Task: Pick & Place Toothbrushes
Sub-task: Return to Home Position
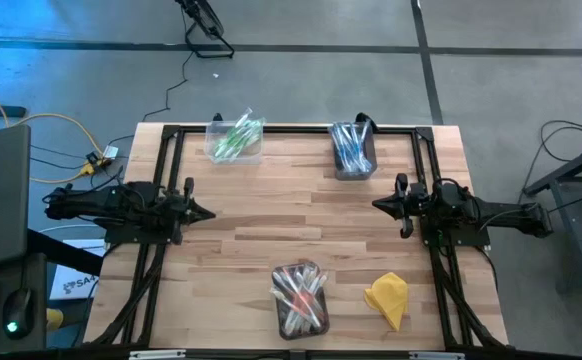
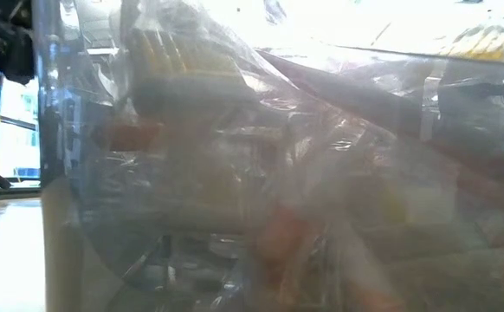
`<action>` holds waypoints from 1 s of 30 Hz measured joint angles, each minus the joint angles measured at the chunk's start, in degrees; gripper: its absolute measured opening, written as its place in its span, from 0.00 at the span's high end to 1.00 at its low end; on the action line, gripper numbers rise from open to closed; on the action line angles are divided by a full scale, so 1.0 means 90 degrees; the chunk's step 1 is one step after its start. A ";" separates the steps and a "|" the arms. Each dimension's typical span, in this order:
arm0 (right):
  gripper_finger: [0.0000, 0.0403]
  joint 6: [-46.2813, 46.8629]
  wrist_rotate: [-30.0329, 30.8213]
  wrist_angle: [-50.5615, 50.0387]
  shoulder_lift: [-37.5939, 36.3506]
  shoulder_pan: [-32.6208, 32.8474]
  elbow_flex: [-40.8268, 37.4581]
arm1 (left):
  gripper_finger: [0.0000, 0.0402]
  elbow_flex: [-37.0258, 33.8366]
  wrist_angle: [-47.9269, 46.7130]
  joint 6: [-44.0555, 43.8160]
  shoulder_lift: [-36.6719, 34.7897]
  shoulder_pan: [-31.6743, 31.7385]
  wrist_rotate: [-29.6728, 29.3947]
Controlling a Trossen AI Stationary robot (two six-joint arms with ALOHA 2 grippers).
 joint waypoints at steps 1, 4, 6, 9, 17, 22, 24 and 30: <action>0.99 -0.0001 0.0000 0.0000 0.0000 0.0000 0.0000 | 1.00 -0.0115 0.0161 0.0075 0.0002 0.0000 -0.0040; 0.99 -0.0001 0.0000 0.0002 0.0000 0.0000 -0.0002 | 1.00 -0.0435 0.0668 0.0173 0.0003 0.0000 -0.0086; 0.99 0.0000 0.0000 0.0002 0.0000 0.0001 -0.0002 | 1.00 -0.0653 0.0905 0.0067 -0.0001 0.0000 -0.0086; 0.99 0.0000 0.0000 0.0005 0.0000 0.0000 -0.0002 | 1.00 -0.0836 0.1226 -0.0093 0.0005 0.0000 -0.0063; 0.99 0.0000 0.0000 0.0006 0.0000 0.0000 -0.0002 | 1.00 -0.0854 0.1169 0.0155 0.0000 0.0000 -0.0088; 0.99 0.0000 0.0000 0.0006 0.0002 0.0002 -0.0002 | 1.00 -0.0866 0.1141 0.0237 0.0036 0.0000 -0.0154; 0.99 0.0000 0.0000 0.0006 0.0001 0.0000 -0.0002 | 1.00 -0.0867 0.1124 0.0228 0.0040 -0.0001 -0.0106; 0.99 -0.0001 0.0000 0.0005 0.0000 0.0001 -0.0002 | 1.00 -0.0871 0.1144 0.0233 0.0041 -0.0002 -0.0027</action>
